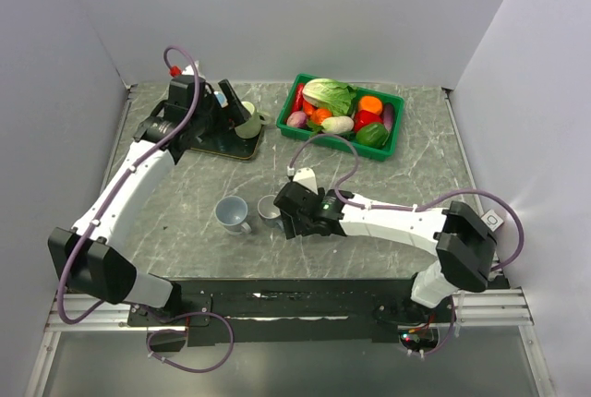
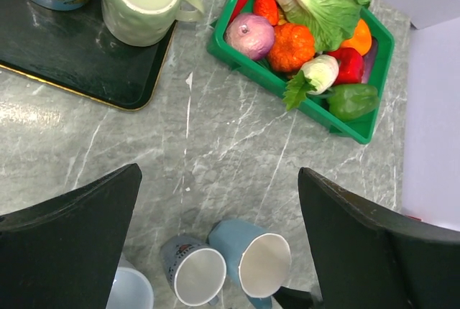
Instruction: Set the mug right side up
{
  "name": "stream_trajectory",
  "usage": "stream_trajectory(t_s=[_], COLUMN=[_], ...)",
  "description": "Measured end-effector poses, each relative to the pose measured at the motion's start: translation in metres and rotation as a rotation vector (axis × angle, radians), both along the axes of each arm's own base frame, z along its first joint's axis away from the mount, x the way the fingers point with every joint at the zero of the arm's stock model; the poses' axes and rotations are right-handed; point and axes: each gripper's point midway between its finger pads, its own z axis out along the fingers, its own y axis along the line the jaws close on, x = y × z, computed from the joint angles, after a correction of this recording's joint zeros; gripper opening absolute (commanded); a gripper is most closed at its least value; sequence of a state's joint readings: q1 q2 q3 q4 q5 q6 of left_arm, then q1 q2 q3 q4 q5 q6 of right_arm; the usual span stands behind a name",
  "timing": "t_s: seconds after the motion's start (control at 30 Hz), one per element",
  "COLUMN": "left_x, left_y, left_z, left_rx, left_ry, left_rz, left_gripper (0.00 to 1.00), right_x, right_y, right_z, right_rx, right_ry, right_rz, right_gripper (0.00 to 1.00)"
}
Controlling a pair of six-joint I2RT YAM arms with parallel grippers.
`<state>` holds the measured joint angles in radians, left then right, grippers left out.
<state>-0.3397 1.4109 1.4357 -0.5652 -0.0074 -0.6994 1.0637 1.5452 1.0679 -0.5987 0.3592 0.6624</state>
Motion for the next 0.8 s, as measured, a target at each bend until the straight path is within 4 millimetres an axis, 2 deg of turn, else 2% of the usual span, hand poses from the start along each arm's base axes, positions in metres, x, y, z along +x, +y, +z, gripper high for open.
stream_trajectory(t_s=[0.1, 0.27, 0.4, 0.53, 0.63, 0.8], left_x=[0.003, 0.011, 0.025, 0.046, 0.063, 0.096], left_y=[0.000, 0.001, 0.000, 0.000, -0.001, -0.006], left_z=[-0.006, -0.018, -0.036, -0.062, -0.081, -0.102], left_rx=[0.008, 0.022, 0.009, -0.031, -0.072, -0.145], left_ry=[0.011, 0.034, 0.073, 0.138, 0.185, 0.223], left_rz=[0.004, 0.023, 0.073, 0.181, 0.278, 0.435], left_gripper=[0.96, 0.96, 0.96, 0.96, 0.96, 0.96], right_x=[-0.004, -0.006, -0.003, 0.007, 0.021, 0.038], right_y=[-0.005, -0.014, -0.024, -0.039, -0.059, -0.089], right_z=[0.009, 0.042, 0.069, 0.090, 0.106, 0.127], right_rx=[0.006, 0.071, 0.115, 0.153, 0.192, 0.246], right_ry=[-0.005, -0.050, -0.098, -0.138, -0.170, -0.220], right_rz=[-0.007, -0.023, -0.045, -0.098, -0.168, -0.270], right_gripper=[0.91, 0.95, 0.96, 0.97, 0.97, 0.97])
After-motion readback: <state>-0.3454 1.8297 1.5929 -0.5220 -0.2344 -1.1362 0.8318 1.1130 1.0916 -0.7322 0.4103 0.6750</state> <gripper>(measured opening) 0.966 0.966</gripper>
